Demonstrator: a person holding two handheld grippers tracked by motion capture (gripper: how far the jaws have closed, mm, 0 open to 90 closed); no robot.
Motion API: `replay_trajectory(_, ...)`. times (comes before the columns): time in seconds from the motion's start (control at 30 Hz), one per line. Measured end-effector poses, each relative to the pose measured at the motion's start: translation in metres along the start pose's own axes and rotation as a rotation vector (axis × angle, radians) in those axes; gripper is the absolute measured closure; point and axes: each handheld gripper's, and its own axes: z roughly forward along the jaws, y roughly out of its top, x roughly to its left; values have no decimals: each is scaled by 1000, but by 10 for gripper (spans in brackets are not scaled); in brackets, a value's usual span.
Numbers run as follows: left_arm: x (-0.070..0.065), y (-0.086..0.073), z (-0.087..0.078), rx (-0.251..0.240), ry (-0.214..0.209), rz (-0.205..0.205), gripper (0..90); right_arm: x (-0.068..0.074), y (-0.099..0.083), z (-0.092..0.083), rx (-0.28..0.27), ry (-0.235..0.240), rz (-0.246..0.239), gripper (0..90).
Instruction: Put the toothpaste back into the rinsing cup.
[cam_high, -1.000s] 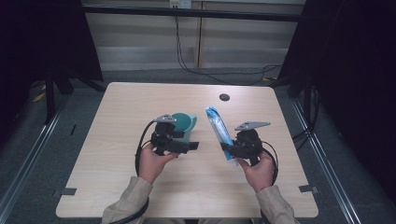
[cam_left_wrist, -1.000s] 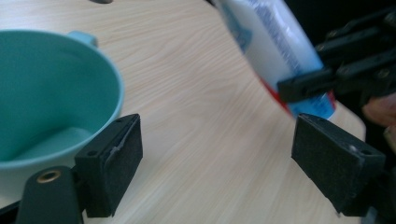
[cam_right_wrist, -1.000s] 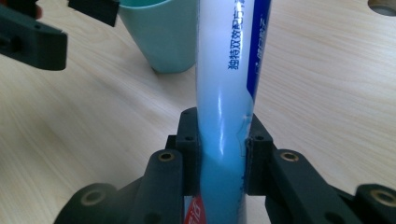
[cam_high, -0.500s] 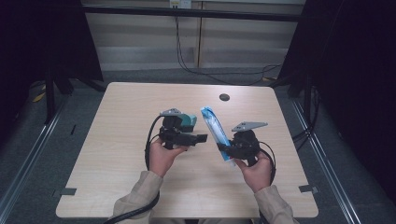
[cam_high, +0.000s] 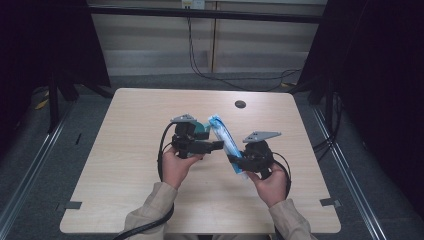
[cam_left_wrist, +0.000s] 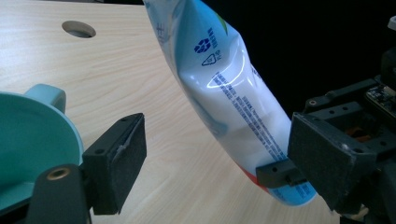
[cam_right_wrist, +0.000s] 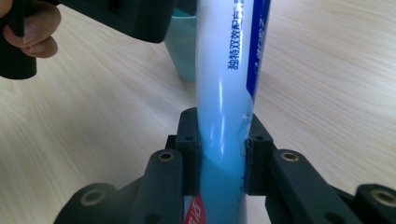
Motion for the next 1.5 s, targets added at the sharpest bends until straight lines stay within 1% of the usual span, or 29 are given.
replay_trajectory(0.03, -1, 0, 0, 0, 3, 5, 196, 0, 0, 0, 0, 0, 0, 735)
replay_trajectory(0.07, -2, 1, 0, -3, -5, 4, 196, 3, 1, 1, -1, 6, -10, 735)
replay_trajectory(0.13, -3, 1, 1, -5, -6, 2, 201, 4, 1, 1, -5, 4, -14, 735)
replay_trajectory(0.2, -5, 1, 3, -4, -15, 7, 203, 7, 2, 4, 1, 17, -18, 735)
replay_trajectory(0.27, -5, 2, 4, -1, -15, 4, 206, 9, 2, 6, 7, 17, -21, 735)
replay_trajectory(0.3, -5, 2, 4, -4, -21, 0, 209, 10, 2, 6, 8, 21, -22, 735)
replay_trajectory(0.37, -5, 2, 4, -5, -23, -1, 218, 11, 2, 7, 3, 20, -30, 735)
replay_trajectory(0.43, -5, 2, 5, -5, -23, 0, 221, 12, 3, 8, 8, 31, -31, 735)
replay_trajectory(0.47, -5, 2, 5, -5, -23, 0, 227, 13, 3, 9, 3, 27, -36, 734)
replay_trajectory(0.53, -5, 1, 5, -7, -19, -6, 237, 13, 3, 9, 7, 26, -34, 734)
replay_trajectory(0.6, -5, 1, 5, -8, -21, -9, 244, 12, 3, 9, 5, 37, -30, 733)
replay_trajectory(0.7, -5, 1, 7, -5, -18, -13, 246, 13, 3, 9, -1, 34, -41, 733)
replay_trajectory(0.8, -6, 1, 7, -9, -15, -16, 252, 13, 3, 10, 1, 37, -35, 732)
replay_trajectory(0.83, -5, 0, 7, -16, -21, -29, 252, 13, 3, 10, -3, 39, -35, 732)
replay_trajectory(0.93, -5, 0, 9, -16, -18, -35, 253, 13, 3, 11, -9, 51, -25, 731)
replay_trajectory(1.0, -6, -1, 9, -21, -17, -35, 256, 14, 3, 11, -10, 44, -31, 731)
replay_trajectory(1.07, -7, -2, 9, -27, -28, -38, 265, 15, 3, 11, -21, 34, -36, 732)
replay_trajectory(1.1, -7, -2, 11, -13, -33, -34, 265, 16, 3, 10, -28, 36, -35, 731)
replay_trajectory(1.13, -8, -2, 12, -5, -38, -33, 261, 16, 4, 10, -28, 48, -34, 732)
replay_trajectory(1.2, -9, -2, 13, -10, -35, -31, 254, 17, 5, 10, -31, 51, -41, 731)
replay_trajectory(1.23, -9, -1, 13, -19, -31, -37, 262, 19, 7, 9, -20, 53, -59, 731)
replay_trajectory(1.27, -9, -1, 13, -19, -31, -37, 285, 19, 7, 9, -20, 53, -59, 731)
replay_trajectory(1.3, -8, -1, 12, -27, -37, -49, 296, 19, 7, 9, -26, 50, -63, 729)
replay_trajectory(1.37, -8, -1, 11, -30, -40, -52, 314, 19, 7, 9, -33, 66, -57, 728)
replay_trajectory(1.43, -8, -1, 10, -33, -39, -57, 343, 20, 7, 10, -38, 67, -56, 727)
replay_trajectory(1.47, -8, -1, 10, -35, -40, -62, 343, 20, 7, 10, -38, 67, -56, 727)
replay_trajectory(1.5, -7, -1, 8, -30, -47, -61, 366, 20, 7, 11, -37, 69, -58, 726)
